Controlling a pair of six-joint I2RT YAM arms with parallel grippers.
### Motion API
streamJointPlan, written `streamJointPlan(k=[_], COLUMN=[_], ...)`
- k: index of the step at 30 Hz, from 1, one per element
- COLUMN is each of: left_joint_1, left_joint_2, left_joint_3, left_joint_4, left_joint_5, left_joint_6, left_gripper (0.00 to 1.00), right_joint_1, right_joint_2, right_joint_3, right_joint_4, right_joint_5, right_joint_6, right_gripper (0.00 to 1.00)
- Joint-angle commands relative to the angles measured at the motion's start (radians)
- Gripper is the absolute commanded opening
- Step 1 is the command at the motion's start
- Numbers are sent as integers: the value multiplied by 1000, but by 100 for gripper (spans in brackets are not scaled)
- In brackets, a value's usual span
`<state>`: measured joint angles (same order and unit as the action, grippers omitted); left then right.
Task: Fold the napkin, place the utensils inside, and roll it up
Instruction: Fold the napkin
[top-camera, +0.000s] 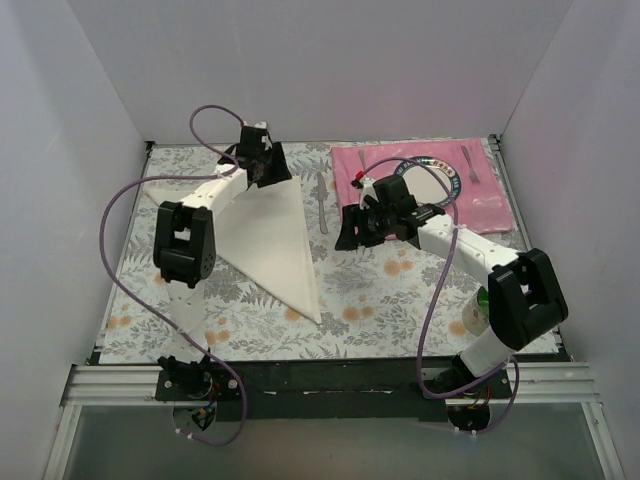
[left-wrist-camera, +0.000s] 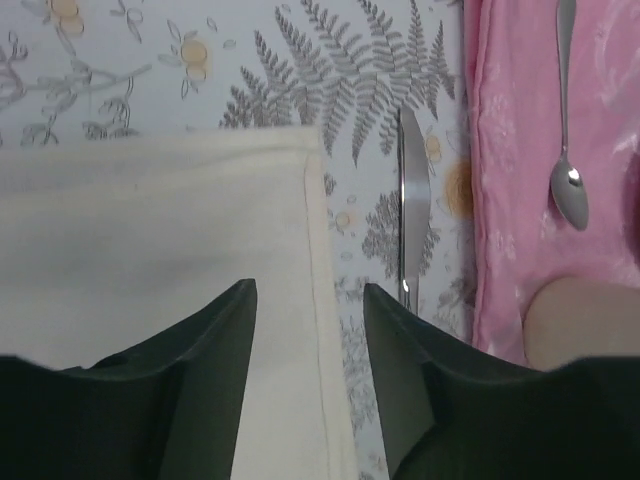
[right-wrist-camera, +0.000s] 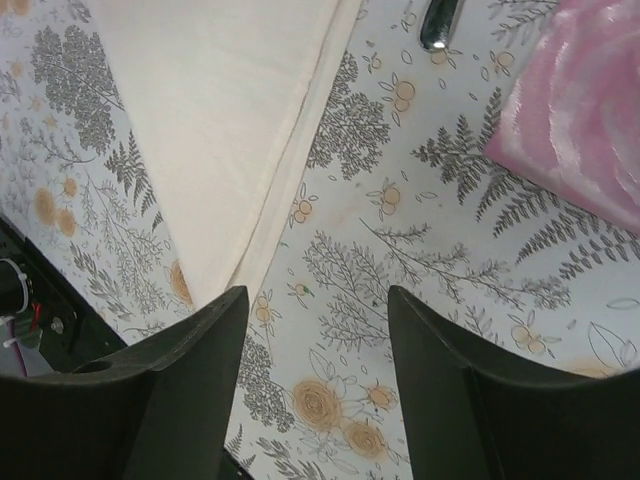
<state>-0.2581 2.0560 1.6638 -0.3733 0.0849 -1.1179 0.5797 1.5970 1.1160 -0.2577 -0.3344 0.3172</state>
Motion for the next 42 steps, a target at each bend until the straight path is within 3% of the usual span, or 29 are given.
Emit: streamJointPlan(k=[1, 10, 27, 35, 42], left_joint_1=[-16, -109, -138, -139, -139], left_joint_2=[165, 389, 385, 405, 398], left_joint_3=[256, 474, 404, 410, 402], left_joint_4=[-56, -24, 25, 20, 31], left_joint_5=[-112, -252, -349, -323, -321], left_joint_6=[118, 202, 216, 214, 210], left_gripper=[41, 34, 31, 28, 17], right_joint_1=[-33, -89, -118, -118, -118], right_joint_2=[-86, -147, -141, -137, -137], right_joint_3=[-63, -157, -183, -179, -186], right_joint_4=[-48, -52, -34, -32, -32], right_joint_5=[-8, -37, -94, -110, -117], right_joint_6=[-35, -64, -86, -86, -81], right_gripper=[66, 66, 65, 65, 64])
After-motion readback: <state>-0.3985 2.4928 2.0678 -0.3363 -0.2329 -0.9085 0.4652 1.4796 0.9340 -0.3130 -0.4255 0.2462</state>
